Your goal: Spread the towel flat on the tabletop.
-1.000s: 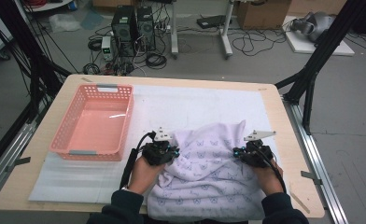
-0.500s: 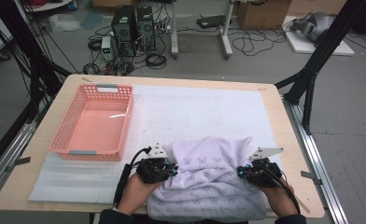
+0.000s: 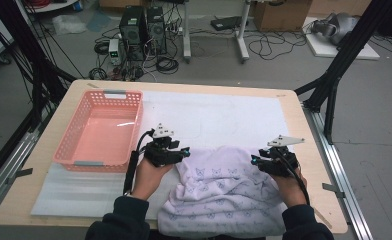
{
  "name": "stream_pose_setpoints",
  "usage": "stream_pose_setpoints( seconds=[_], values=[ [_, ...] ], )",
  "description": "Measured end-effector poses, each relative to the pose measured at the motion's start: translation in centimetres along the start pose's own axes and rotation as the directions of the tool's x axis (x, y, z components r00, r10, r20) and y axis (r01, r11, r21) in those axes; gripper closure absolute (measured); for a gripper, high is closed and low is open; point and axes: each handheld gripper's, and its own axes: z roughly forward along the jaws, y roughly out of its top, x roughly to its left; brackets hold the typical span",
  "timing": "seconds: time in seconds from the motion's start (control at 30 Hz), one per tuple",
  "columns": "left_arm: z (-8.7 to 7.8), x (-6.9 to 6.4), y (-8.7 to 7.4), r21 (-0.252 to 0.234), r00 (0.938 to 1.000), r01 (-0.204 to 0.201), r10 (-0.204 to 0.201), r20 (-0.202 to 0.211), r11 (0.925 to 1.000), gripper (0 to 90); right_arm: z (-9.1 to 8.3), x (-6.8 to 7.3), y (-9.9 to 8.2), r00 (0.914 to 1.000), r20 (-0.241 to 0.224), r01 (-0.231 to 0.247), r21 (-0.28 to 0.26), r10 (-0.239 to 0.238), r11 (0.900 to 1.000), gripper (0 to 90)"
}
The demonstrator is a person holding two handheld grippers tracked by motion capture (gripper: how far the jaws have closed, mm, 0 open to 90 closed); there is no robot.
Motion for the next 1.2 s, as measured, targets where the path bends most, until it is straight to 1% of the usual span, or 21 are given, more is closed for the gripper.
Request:
stream_pose_setpoints(
  seconds=[0.03,0.1,0.17,0.23,0.37,0.47,0.53,0.6,0.63,0.67,0.7,0.73,0.8,0.83,0.9,0.93,0.97,1.03,1.07,1.13,1.2],
  values=[
    [0.5,0.3,0.1,0.005,1.0000,0.004,-0.003,-0.007,1.0000,53.7,0.2,-0.1,0.0,1.0000,-0.003,-0.005,0.002,0.005,1.0000,58.3],
    [1.6,0.7,0.0,0.038,0.9997,0.002,-0.001,-0.025,0.9993,55.5,0.5,-0.1,0.0,1.0000,-0.005,-0.008,0.006,0.008,0.9999,58.2],
    [2.4,1.1,-0.2,0.062,0.9989,-0.001,0.004,-0.046,0.9981,56.9,0.6,-0.1,-0.1,0.9999,-0.017,-0.001,0.006,0.001,1.0000,57.7],
    [3.1,1.4,-0.4,0.083,0.9984,0.017,-0.012,-0.055,0.9964,57.5,0.6,0.0,-0.2,0.9998,-0.021,0.002,0.004,-0.002,1.0000,57.7],
    [3.9,1.4,-0.9,0.146,0.9984,-0.025,0.032,-0.046,0.9890,61.1,0.4,-0.3,-0.5,0.9999,-0.016,0.001,-0.002,-0.001,1.0000,57.4],
    [4.3,0.7,-1.4,0.183,0.9969,-0.067,0.073,-0.027,0.9808,63.6,0.3,-0.5,-0.7,0.9999,-0.015,-0.008,-0.004,0.008,1.0000,57.3],
    [4.3,0.1,-1.8,0.168,0.9927,-0.101,0.111,-0.048,0.9806,62.4,0.1,-0.7,-0.9,0.9999,-0.014,-0.008,-0.008,0.007,0.9999,57.2],
    [4.3,-0.1,-1.9,0.163,0.9927,-0.098,0.108,-0.053,0.9817,62.5,0.0,-0.8,-1.1,0.9998,-0.009,-0.015,-0.009,0.015,0.9998,57.3],
    [4.1,-0.1,-1.9,0.171,0.9914,-0.114,0.123,-0.044,0.9786,67.7,0.0,-0.9,-1.2,0.9998,-0.007,-0.019,-0.008,0.019,0.9998,57.2],
    [4.0,-0.3,-1.9,0.170,0.9897,-0.137,0.142,-0.019,0.9760,83.9,0.0,-0.9,-1.2,0.9998,-0.007,-0.020,-0.008,0.020,0.9998,57.2],
    [3.9,-0.6,-1.8,0.167,0.9809,-0.177,0.188,-0.051,0.9700,84.9,0.0,-0.9,-1.3,0.9997,-0.005,-0.023,-0.012,0.023,0.9997,56.8],
    [3.6,-0.9,-1.7,0.133,0.9726,-0.199,0.212,-0.094,0.9710,85.1,-0.1,-1.0,-1.3,0.9997,-0.004,-0.025,-0.011,0.025,0.9996,56.8],
    [2.6,-1.2,-1.1,0.036,0.9574,-0.232,0.234,-0.169,0.9721,85.3,-0.1,-1.0,-1.4,0.9996,-0.003,-0.026,-0.016,0.026,0.9995,56.4],
    [2.3,-1.3,-0.9,0.003,0.9495,-0.245,0.241,-0.201,0.9695,85.3,-0.1,-1.1,-1.4,0.9997,0.000,-0.026,-0.015,0.026,0.9995,56.3],
    [2.0,-1.4,-0.5,-0.011,0.9338,-0.273,0.262,-0.244,0.9620,85.1,-0.1,-1.1,-1.4,0.9995,0.007,-0.031,-0.014,0.031,0.9994,55.8],
    [2.1,-1.3,-0.5,-0.005,0.9349,-0.271,0.262,-0.239,0.9626,84.3,-0.1,-1.2,-1.4,0.9995,0.008,-0.030,-0.016,0.030,0.9994,55.4],
    [2.3,-1.2,-0.6,0.010,0.9389,-0.262,0.257,-0.229,0.9651,80.6,-0.1,-1.2,-1.4,0.9992,0.013,-0.038,-0.018,0.038,0.9991,55.3],
    [2.6,-1.1,-0.8,0.042,0.9507,-0.228,0.231,-0.206,0.9728,56.6,0.0,-1.4,-1.4,0.9988,0.033,-0.036,-0.027,0.037,0.9990,55.1],
    [2.5,-1.0,-0.9,0.028,0.9539,-0.223,0.224,-0.200,0.9744,52.2,-0.1,-1.5,-1.3,0.9977,0.055,-0.036,-0.035,0.038,0.9987,55.0],
    [2.3,-0.9,-0.9,-0.005,0.9608,-0.202,0.197,-0.195,0.9794,50.3,0.2,-2.0,-1.1,0.9957,0.078,-0.046,-0.045,0.049,0.9979,54.7],
    [1.9,-0.7,-0.8,-0.028,0.9651,-0.178,0.169,-0.201,0.9837,48.2,0.9,-2.5,-0.8,0.9945,0.088,-0.055,-0.020,0.057,0.9983,54.2]
  ],
)
